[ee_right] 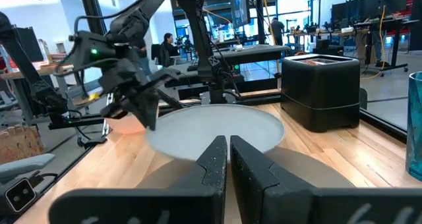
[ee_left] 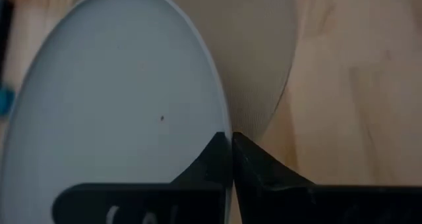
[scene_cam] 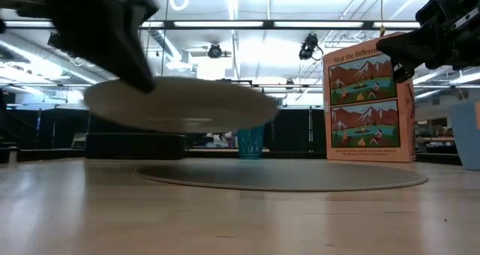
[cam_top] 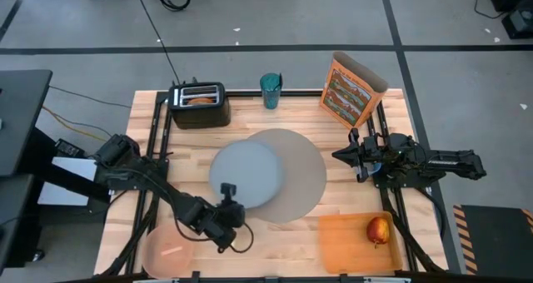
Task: Arrange a breakfast setting
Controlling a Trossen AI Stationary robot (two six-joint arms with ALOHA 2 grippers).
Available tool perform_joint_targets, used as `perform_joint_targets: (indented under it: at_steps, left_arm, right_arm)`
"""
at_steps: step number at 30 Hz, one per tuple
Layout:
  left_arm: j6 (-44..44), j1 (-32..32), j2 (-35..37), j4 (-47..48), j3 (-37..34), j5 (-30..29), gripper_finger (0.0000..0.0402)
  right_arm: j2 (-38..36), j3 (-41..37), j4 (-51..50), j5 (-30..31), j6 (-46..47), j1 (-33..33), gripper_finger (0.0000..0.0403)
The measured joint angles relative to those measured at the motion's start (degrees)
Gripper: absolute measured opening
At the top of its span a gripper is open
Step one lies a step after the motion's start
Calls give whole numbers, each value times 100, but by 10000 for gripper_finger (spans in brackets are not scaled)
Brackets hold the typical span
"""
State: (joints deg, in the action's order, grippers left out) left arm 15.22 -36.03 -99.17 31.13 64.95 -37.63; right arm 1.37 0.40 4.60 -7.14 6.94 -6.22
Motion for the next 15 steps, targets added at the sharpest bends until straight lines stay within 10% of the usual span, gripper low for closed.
perform_joint_targets:
  at_steps: [6,15]
  left_arm:
    - [-1793,527,-323,-1219,2,170,15]
    - [-2177,1286,-1056,-1890,-4,751,15]
  right_arm:
    - [0,-2,0,0,-1,0,27]
    - [0,-2,2,0,0,0,27]
